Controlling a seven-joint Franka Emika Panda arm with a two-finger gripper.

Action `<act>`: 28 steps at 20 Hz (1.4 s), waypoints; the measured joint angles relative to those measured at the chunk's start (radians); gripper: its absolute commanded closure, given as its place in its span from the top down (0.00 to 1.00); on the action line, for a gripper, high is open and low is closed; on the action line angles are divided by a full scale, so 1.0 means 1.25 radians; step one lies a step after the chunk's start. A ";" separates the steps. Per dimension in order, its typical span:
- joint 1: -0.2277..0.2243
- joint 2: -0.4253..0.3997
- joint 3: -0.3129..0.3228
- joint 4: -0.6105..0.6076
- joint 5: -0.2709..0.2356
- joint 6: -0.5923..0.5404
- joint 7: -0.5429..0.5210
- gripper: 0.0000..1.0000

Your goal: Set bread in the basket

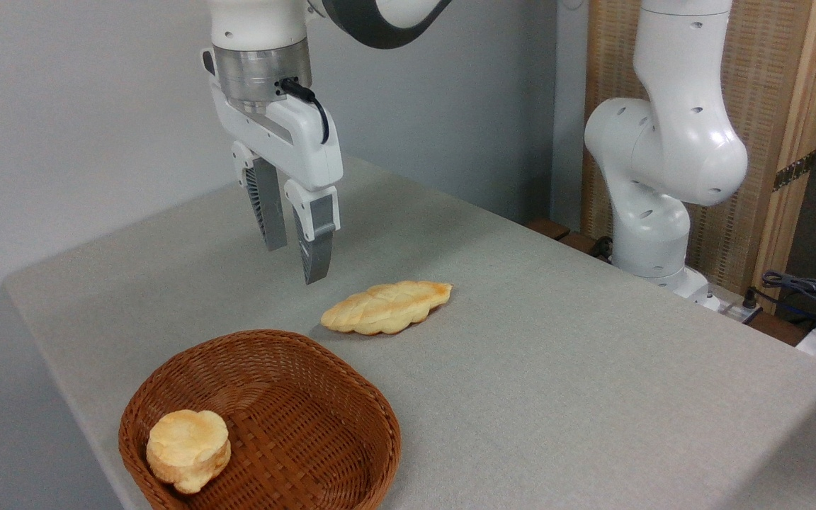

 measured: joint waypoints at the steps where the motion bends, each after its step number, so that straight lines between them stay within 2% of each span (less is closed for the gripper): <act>1: 0.000 0.000 0.000 0.000 0.000 0.000 0.000 1.00; 10: 0.000 -0.002 0.000 -0.005 0.000 -0.024 0.000 1.00; 16: -0.003 -0.018 -0.007 -0.061 0.000 -0.024 0.001 1.00; 21: -0.028 -0.041 -0.012 -0.148 0.000 -0.018 0.001 1.00; 28: -0.071 -0.045 -0.014 -0.254 0.000 0.056 0.001 1.00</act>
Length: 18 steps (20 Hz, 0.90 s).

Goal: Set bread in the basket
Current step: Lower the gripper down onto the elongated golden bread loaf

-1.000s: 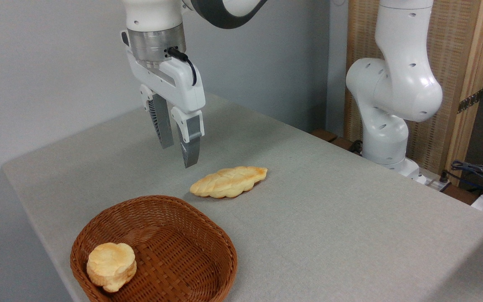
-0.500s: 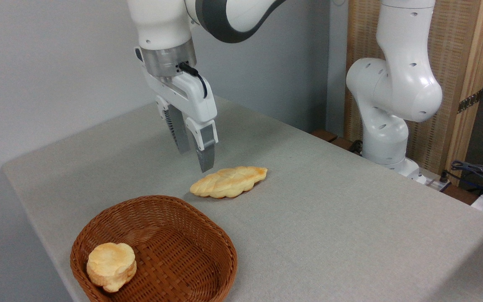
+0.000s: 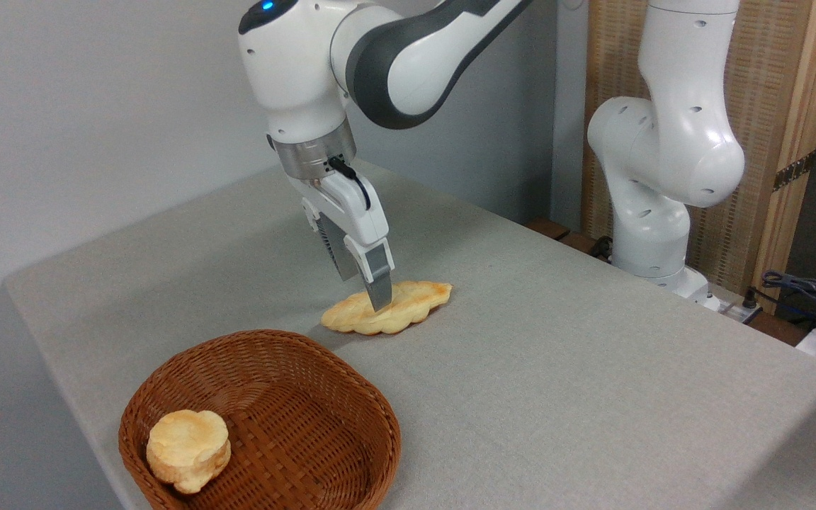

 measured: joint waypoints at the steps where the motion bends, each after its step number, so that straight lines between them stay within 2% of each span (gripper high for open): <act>1: -0.007 0.000 0.000 -0.009 0.000 0.010 0.000 1.00; 5: -0.018 0.003 0.000 -0.025 0.002 0.022 0.024 1.00; 11: -0.010 0.004 0.008 -0.025 0.003 0.022 0.186 1.00; 18: -0.010 0.003 0.011 -0.025 0.020 0.010 0.204 1.00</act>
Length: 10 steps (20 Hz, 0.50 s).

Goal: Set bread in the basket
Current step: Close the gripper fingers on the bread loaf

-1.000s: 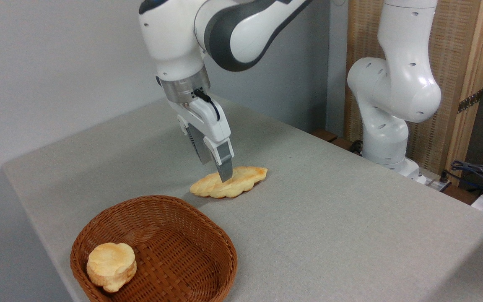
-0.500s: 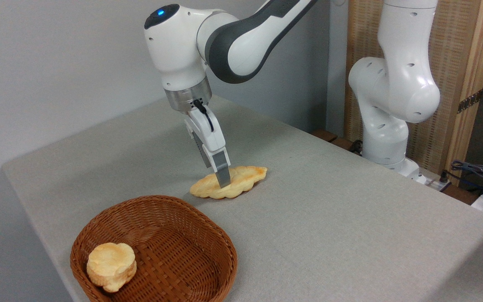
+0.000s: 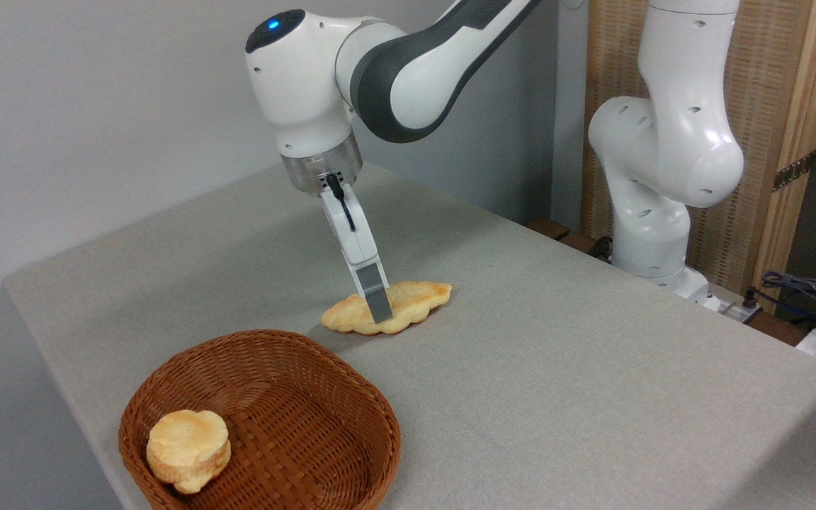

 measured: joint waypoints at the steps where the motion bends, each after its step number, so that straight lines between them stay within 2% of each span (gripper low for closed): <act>1: 0.000 0.001 0.000 0.000 0.002 -0.002 0.000 1.00; 10: -0.002 0.024 -0.002 -0.001 0.003 -0.003 0.000 1.00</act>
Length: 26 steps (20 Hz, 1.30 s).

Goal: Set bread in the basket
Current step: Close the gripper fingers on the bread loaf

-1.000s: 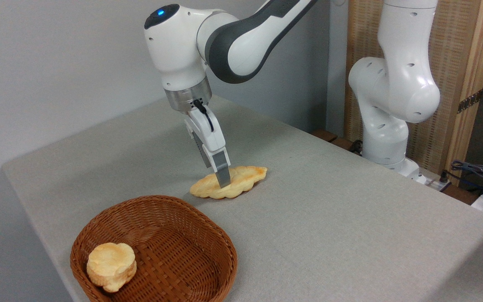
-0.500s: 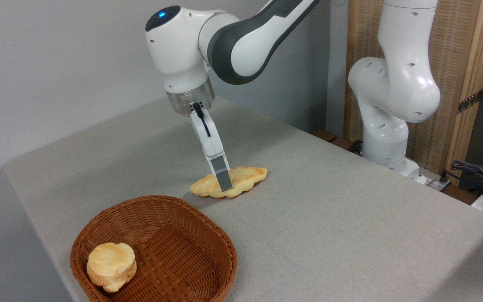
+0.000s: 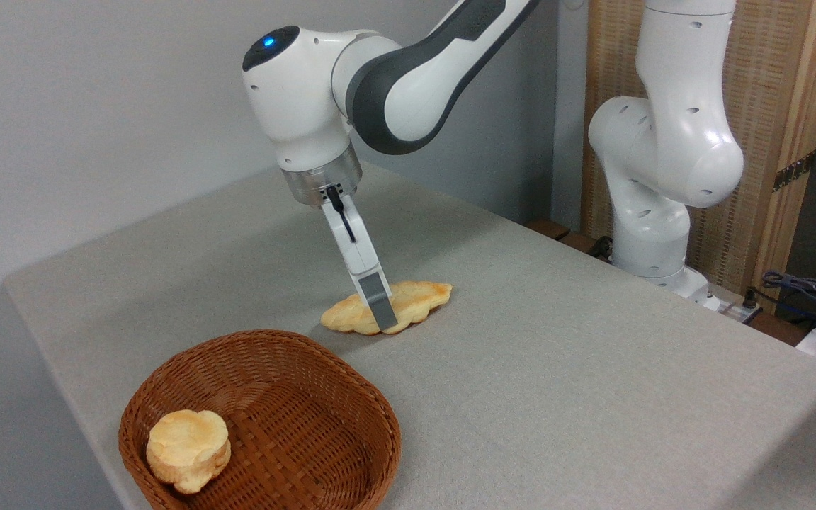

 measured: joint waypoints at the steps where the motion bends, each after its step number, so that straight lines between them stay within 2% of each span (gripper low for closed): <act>1: 0.000 0.001 -0.002 0.000 0.000 -0.002 0.000 1.00; 6: -0.001 0.001 -0.005 0.000 0.000 -0.020 -0.002 0.98; 7: -0.001 0.001 -0.005 0.000 0.000 -0.020 -0.002 0.88; 8: -0.001 0.001 -0.005 0.000 0.000 -0.020 -0.002 0.70; 10: -0.001 0.001 -0.005 0.000 0.000 -0.020 -0.002 0.43; 11: -0.001 0.001 -0.005 0.000 0.000 -0.020 -0.001 0.32; 26: -0.001 -0.001 -0.005 0.001 0.000 -0.020 -0.002 0.33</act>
